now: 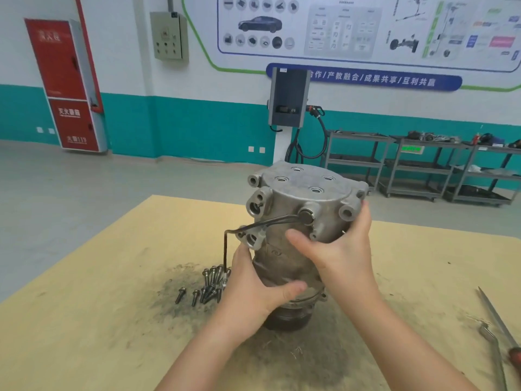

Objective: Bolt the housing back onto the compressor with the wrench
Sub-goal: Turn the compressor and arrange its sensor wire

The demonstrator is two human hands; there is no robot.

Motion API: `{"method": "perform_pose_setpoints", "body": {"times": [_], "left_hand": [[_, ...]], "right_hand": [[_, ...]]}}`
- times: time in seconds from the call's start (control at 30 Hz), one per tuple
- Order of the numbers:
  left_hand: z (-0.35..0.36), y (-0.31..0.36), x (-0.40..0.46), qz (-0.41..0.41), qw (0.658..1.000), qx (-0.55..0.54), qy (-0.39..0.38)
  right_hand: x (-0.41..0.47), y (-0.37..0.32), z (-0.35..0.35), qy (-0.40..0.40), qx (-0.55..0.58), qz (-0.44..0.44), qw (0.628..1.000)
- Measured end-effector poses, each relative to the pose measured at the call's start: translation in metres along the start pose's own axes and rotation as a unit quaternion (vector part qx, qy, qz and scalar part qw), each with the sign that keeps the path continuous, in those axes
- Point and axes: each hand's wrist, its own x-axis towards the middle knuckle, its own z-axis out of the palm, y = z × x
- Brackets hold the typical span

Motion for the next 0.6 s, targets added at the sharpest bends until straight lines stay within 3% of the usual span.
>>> {"method": "perform_pose_setpoints", "body": {"times": [0.17,0.3,0.6], "left_hand": [[0.022,-0.004,-0.002,-0.009,0.999,0.028,0.045],[0.022,-0.008,0.001,-0.016,0.996,0.055,0.061],[0.008,-0.011,0.025,-0.008,0.993,0.023,-0.117]], "right_hand": [[0.011,0.0,-0.009,-0.06,0.057,-0.037,0.996],[0.016,-0.004,-0.009,-0.087,0.023,-0.092,0.992],[0.006,-0.012,-0.007,0.043,-0.061,-0.071,0.995]]}}
